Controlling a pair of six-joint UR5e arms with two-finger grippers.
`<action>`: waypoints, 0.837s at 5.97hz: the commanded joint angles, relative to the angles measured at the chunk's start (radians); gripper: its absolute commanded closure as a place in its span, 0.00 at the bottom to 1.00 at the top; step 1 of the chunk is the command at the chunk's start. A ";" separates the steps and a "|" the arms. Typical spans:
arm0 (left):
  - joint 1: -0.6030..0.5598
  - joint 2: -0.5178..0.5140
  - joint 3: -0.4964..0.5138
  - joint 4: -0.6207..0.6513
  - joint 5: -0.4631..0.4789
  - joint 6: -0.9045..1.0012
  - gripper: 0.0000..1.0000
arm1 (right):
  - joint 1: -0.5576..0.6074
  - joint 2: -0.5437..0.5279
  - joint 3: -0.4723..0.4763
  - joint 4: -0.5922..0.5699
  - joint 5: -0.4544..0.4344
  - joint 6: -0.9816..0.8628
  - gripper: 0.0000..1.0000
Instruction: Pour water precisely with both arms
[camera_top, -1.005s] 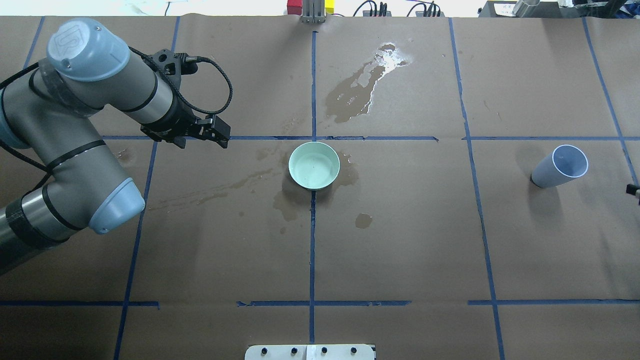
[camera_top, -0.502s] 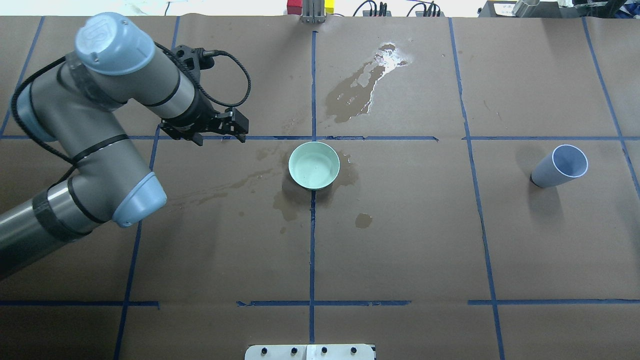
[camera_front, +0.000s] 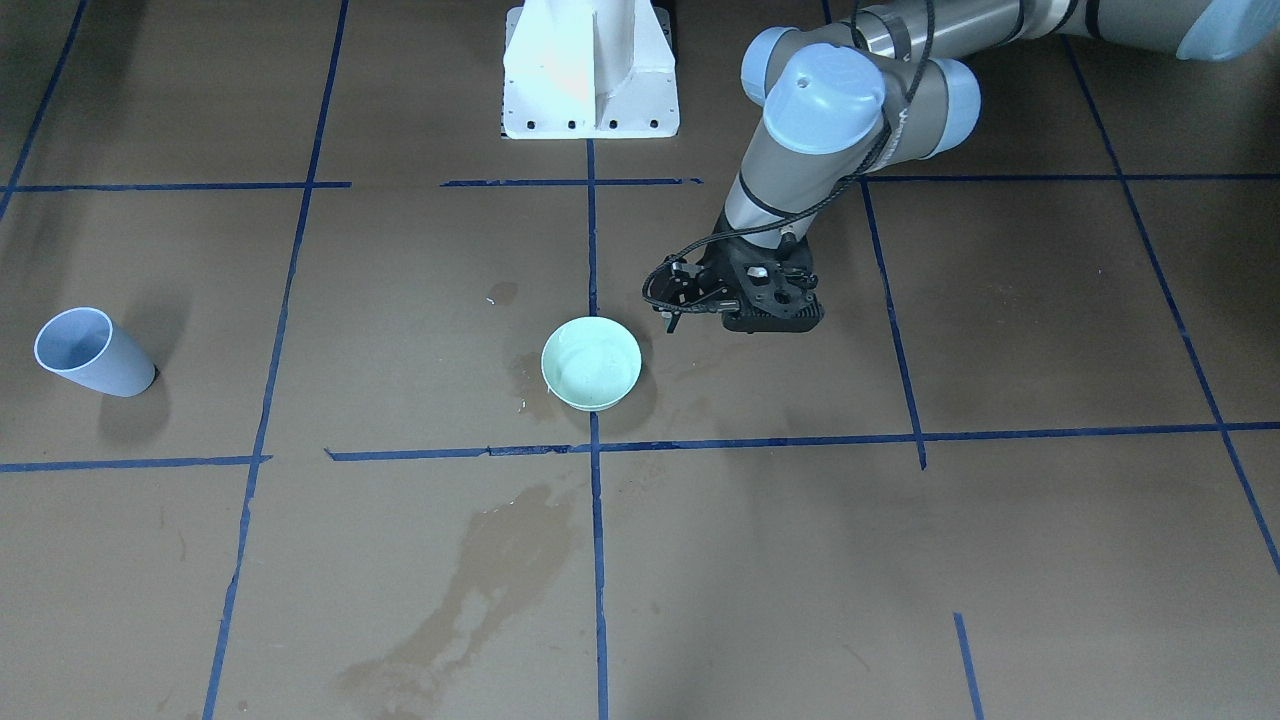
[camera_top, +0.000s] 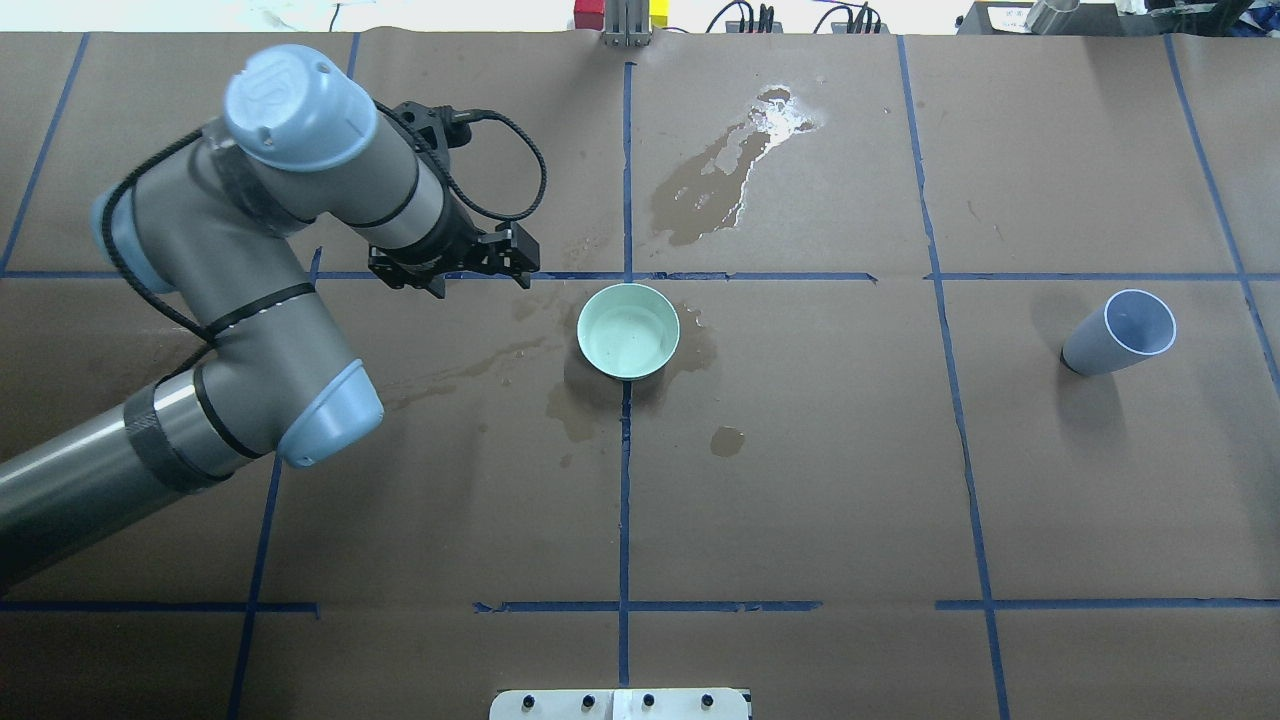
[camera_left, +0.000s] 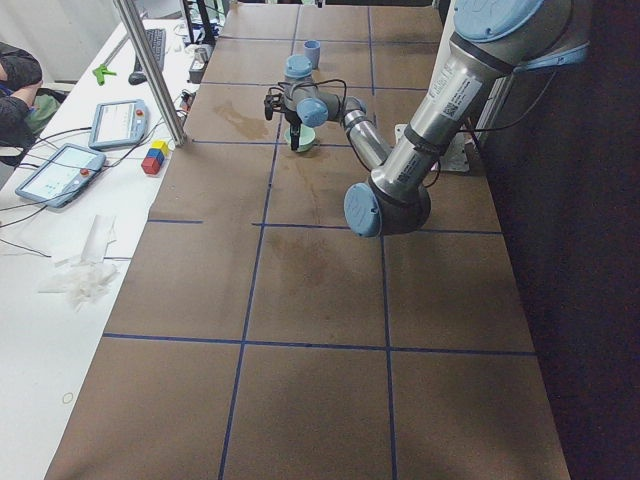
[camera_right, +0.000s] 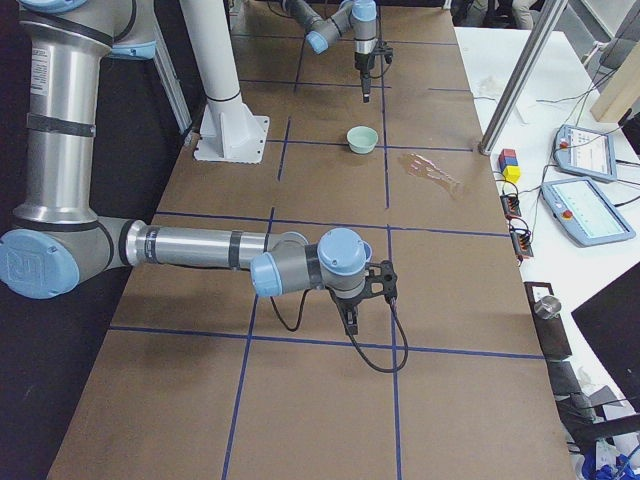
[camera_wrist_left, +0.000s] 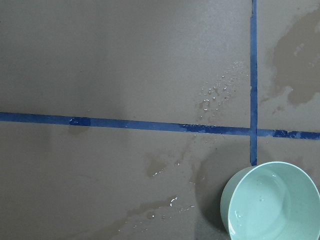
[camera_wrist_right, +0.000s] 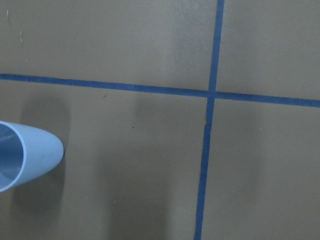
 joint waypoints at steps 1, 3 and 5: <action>0.048 -0.038 0.117 -0.107 0.041 -0.070 0.00 | 0.004 -0.014 0.054 -0.080 -0.039 -0.031 0.00; 0.104 -0.086 0.174 -0.115 0.112 -0.098 0.00 | 0.004 -0.025 0.049 -0.077 -0.038 -0.029 0.00; 0.115 -0.133 0.245 -0.115 0.114 -0.167 0.16 | 0.004 -0.025 0.049 -0.077 -0.039 -0.029 0.00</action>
